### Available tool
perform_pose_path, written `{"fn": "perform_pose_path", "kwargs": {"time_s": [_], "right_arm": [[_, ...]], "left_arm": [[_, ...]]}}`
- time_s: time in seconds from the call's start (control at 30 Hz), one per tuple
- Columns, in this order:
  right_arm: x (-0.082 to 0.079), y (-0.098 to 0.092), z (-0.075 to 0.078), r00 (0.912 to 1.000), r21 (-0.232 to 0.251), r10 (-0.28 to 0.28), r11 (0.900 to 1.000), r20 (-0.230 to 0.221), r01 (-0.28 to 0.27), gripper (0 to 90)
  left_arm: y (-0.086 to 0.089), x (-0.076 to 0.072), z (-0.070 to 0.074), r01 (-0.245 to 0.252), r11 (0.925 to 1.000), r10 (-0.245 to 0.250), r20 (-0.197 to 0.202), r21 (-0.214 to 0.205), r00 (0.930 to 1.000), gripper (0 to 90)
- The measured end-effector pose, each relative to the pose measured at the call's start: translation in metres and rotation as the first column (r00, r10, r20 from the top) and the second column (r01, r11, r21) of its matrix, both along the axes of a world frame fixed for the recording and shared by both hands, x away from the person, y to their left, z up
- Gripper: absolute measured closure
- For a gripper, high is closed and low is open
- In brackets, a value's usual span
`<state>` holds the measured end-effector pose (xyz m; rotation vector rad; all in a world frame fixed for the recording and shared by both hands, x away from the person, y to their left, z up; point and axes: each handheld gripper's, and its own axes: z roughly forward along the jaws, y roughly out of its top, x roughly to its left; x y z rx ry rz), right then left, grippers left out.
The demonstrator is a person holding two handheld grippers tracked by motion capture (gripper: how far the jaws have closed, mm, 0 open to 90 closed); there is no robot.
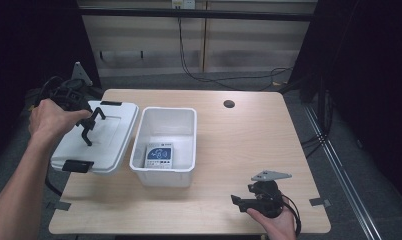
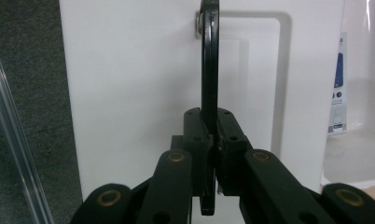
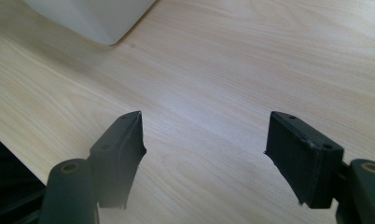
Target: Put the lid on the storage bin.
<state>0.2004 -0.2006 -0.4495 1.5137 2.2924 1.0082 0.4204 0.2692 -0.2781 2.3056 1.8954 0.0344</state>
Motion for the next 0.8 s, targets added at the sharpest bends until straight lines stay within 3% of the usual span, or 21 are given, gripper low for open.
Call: {"fn": "perform_pose_path", "kwargs": {"time_s": [0.37, 0.63, 0.8], "right_arm": [[0.0, 0.0, 0.0, 1.0, -0.005, -0.001, 1.0, -0.001, 0.001, 26.9], [0.0, 0.001, -0.001, 1.0, -0.003, 0.0, 1.0, -0.006, 0.0, 26.6], [0.0, 0.001, -0.001, 0.9999, -0.005, 0.005, 1.0, -0.009, -0.005, 26.4]], "left_arm": [[-0.013, -0.003, 0.018, 0.013, 0.9997, -0.013, 0.026, -0.02, 0.9996, 85.1], [-0.035, -0.001, 0.015, 0.055, 0.9982, -0.055, 0.019, -0.023, 0.9983, 85.1], [-0.048, -0.002, 0.021, 0.07, 0.9972, -0.069, 0.03, -0.027, 0.9972, 85.1]]}}
